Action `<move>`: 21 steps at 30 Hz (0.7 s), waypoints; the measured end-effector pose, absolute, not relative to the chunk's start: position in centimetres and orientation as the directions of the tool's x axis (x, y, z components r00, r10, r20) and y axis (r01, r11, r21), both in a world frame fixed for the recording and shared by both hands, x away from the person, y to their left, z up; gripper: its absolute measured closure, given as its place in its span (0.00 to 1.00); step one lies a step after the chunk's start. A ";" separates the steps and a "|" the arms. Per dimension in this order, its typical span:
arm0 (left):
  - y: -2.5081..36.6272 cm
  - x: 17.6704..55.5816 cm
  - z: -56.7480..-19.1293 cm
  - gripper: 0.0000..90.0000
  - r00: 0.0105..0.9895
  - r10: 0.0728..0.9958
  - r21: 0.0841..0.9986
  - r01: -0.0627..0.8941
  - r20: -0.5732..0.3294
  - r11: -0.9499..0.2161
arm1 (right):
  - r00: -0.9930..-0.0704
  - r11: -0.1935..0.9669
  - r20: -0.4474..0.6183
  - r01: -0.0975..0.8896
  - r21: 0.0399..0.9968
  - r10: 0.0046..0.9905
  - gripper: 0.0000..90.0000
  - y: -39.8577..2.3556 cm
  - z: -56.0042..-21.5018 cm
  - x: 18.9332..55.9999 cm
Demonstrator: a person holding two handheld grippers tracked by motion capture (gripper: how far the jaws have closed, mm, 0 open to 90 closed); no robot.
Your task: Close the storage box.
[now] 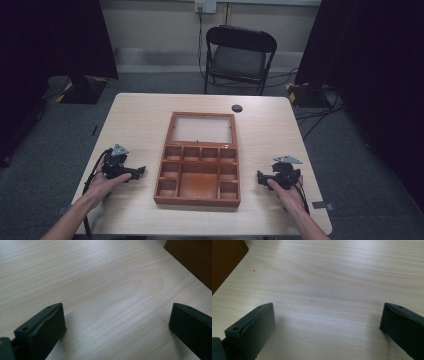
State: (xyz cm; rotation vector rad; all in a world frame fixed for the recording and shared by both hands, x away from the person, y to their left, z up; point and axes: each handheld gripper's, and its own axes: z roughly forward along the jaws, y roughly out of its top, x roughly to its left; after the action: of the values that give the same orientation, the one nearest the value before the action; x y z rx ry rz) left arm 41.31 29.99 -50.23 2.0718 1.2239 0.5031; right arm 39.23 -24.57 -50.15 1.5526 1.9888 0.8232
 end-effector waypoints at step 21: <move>29.6 40.9 -47.1 0.23 0.489 0.869 0.765 0.588 -0.076 -0.263 | -0.276 0.154 0.052 0.671 0.725 0.960 0.16 -24.3 -47.5 39.4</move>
State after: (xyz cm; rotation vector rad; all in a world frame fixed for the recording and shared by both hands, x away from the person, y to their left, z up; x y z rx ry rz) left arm 40.90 29.63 -47.13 1.9720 1.2016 0.4687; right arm 39.41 -24.30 -47.49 1.5511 2.0140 0.9132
